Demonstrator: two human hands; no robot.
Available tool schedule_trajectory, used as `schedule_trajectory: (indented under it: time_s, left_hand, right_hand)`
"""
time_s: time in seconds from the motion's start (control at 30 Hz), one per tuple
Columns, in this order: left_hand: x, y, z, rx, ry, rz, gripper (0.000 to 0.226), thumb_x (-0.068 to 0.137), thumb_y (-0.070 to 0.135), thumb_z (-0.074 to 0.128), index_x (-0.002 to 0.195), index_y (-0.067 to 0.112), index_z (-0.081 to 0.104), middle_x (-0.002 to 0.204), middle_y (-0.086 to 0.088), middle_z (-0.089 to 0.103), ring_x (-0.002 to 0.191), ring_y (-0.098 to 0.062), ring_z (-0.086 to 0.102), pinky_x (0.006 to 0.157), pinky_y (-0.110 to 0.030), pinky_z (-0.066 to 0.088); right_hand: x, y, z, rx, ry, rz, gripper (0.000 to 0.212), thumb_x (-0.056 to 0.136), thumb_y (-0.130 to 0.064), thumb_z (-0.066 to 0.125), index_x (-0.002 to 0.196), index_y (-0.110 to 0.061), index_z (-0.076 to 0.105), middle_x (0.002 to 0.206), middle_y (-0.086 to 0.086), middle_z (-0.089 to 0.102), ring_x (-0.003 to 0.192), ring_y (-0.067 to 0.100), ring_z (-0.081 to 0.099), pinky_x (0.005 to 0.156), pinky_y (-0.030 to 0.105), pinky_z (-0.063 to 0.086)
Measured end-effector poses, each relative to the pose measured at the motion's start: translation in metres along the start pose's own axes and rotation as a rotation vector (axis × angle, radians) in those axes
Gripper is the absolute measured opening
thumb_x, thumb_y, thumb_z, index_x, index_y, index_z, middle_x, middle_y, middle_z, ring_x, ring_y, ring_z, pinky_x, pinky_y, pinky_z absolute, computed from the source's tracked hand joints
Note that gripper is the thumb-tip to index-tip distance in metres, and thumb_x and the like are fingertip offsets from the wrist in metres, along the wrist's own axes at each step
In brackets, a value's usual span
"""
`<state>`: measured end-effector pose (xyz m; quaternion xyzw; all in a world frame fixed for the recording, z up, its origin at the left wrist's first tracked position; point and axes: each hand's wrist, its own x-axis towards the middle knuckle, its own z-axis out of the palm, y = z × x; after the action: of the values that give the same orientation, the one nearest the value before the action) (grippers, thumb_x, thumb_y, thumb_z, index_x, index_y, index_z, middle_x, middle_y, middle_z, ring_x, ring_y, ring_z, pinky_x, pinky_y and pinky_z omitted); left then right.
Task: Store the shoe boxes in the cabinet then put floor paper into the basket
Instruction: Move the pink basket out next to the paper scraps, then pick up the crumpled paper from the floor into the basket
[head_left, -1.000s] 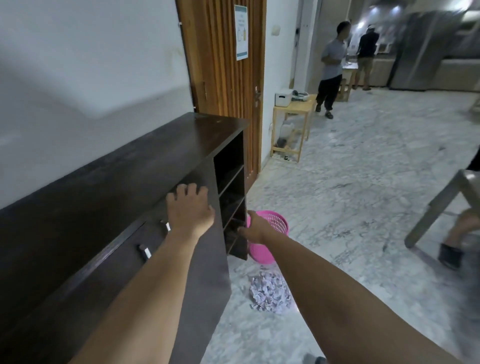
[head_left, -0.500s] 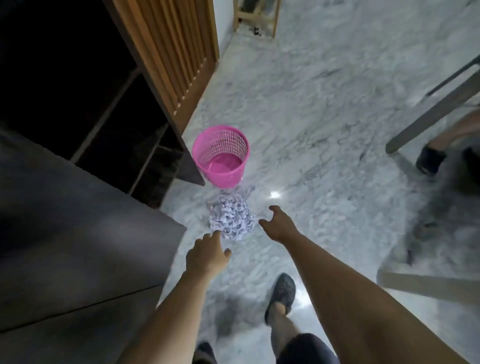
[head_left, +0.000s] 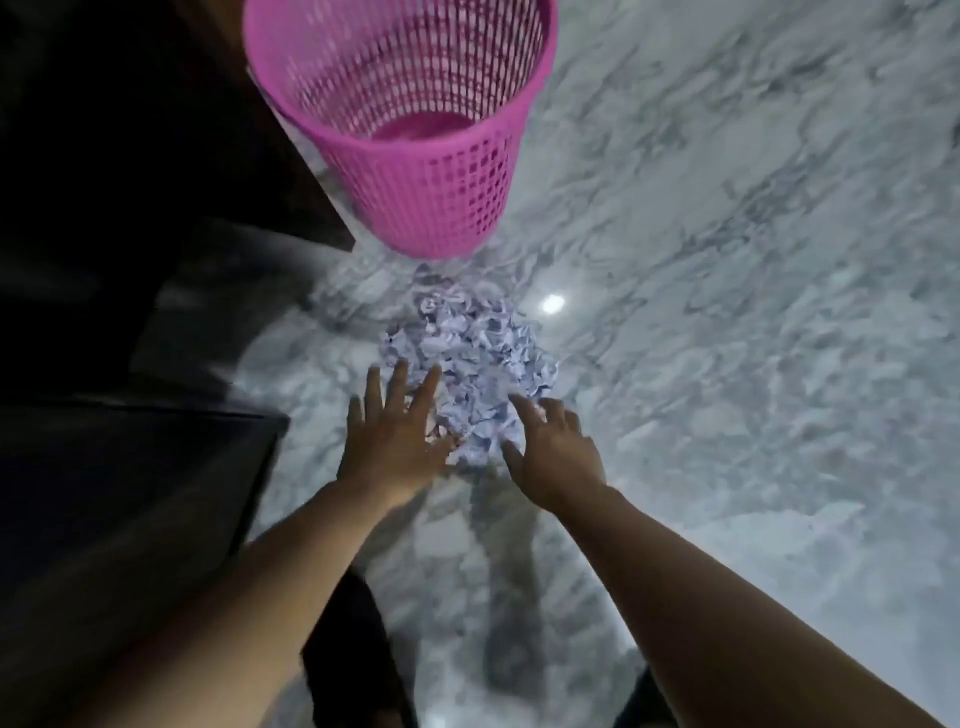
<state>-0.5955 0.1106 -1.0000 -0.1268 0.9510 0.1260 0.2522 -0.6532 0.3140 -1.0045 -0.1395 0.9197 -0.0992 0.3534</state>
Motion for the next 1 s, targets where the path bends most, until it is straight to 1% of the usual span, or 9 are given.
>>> schedule_trajectory:
  time_s: [0.1,0.23,0.33,0.47,0.57,0.7,0.8,0.9,1.0]
  left_hand:
    - [0.058,-0.036,0.048,0.012,0.066,0.186,0.086,0.094,0.066,0.045,0.157,0.045,-0.009,0.167,0.0,-0.022,0.154,-0.032,-0.019,0.123,-0.057,0.008]
    - [0.107,-0.053,0.083,0.028,0.18,0.376,0.068,0.095,0.05,0.049,0.156,0.04,0.021,0.169,0.0,0.007,0.153,-0.03,0.017,0.114,-0.051,0.032]
    - [0.133,-0.049,0.083,0.018,0.273,0.438,0.054,0.086,0.033,0.057,0.137,0.025,0.045,0.152,-0.006,0.035,0.132,-0.031,0.042,0.093,-0.044,0.049]
    - [0.157,-0.037,0.05,0.075,0.251,0.5,0.033,0.086,0.038,0.054,0.115,0.023,0.048,0.118,0.001,0.046,0.105,-0.024,0.05,0.065,-0.035,0.046]
    - [0.161,-0.022,0.032,0.071,0.29,0.507,0.033,0.082,0.046,0.052,0.105,0.022,0.048,0.1,0.004,0.051,0.091,-0.023,0.052,0.062,-0.036,0.047]
    - [0.153,-0.003,0.027,0.024,0.337,0.529,0.04,0.082,0.063,0.049,0.097,0.027,0.044,0.089,0.013,0.042,0.078,-0.017,0.045,0.061,-0.031,0.032]
    - [0.15,0.0,0.023,0.078,0.316,0.534,0.051,0.088,0.078,0.038,0.097,0.029,0.044,0.092,0.012,0.046,0.08,-0.014,0.044,0.066,-0.033,0.038]
    - [0.143,0.001,0.017,0.074,0.264,0.502,0.058,0.087,0.086,0.018,0.092,0.033,0.039,0.092,0.011,0.048,0.087,-0.019,0.056,0.072,-0.036,0.045]
    - [0.132,0.003,0.011,0.048,0.187,0.426,0.071,0.08,0.093,0.024,0.103,0.031,0.05,0.104,0.004,0.06,0.101,-0.024,0.059,0.082,-0.041,0.045]
  right_hand:
    - [0.061,0.0,0.05,-0.065,0.078,-0.049,0.075,0.1,-0.066,0.037,0.162,-0.038,0.005,0.17,0.013,0.013,0.153,0.038,0.021,0.11,0.056,0.043]
    - [0.117,0.006,0.074,-0.108,0.224,-0.137,0.063,0.102,-0.06,0.038,0.157,-0.033,0.022,0.165,0.015,0.023,0.143,0.039,0.037,0.103,0.057,0.049]
    - [0.143,0.018,0.06,-0.068,0.287,-0.24,0.044,0.099,-0.045,0.051,0.137,-0.027,0.043,0.143,0.011,0.041,0.121,0.033,0.054,0.08,0.045,0.057]
    - [0.152,0.038,0.028,-0.075,0.309,-0.25,0.028,0.096,-0.042,0.052,0.118,-0.024,0.054,0.117,0.006,0.054,0.092,0.033,0.065,0.063,0.033,0.043]
    - [0.144,0.046,0.005,0.006,0.312,-0.199,0.022,0.092,-0.043,0.057,0.107,-0.028,0.061,0.106,0.0,0.06,0.091,0.028,0.065,0.071,0.034,0.05]
    - [0.135,0.057,-0.012,0.25,0.41,-0.204,0.023,0.082,-0.047,0.056,0.086,-0.028,0.068,0.084,-0.007,0.067,0.08,0.019,0.064,0.066,0.03,0.047]
    - [0.134,0.063,-0.018,0.461,0.416,-0.188,0.032,0.076,-0.051,0.053,0.088,-0.027,0.071,0.074,-0.002,0.073,0.07,0.016,0.068,0.064,0.03,0.053]
    - [0.129,0.061,-0.023,0.496,0.322,-0.177,0.017,0.085,-0.038,0.063,0.087,-0.025,0.074,0.069,-0.001,0.074,0.059,0.008,0.069,0.057,0.023,0.054]
    - [0.127,0.057,-0.019,0.518,0.285,-0.173,0.012,0.09,-0.029,0.066,0.083,-0.022,0.074,0.066,-0.001,0.074,0.052,0.005,0.067,0.051,0.02,0.051]
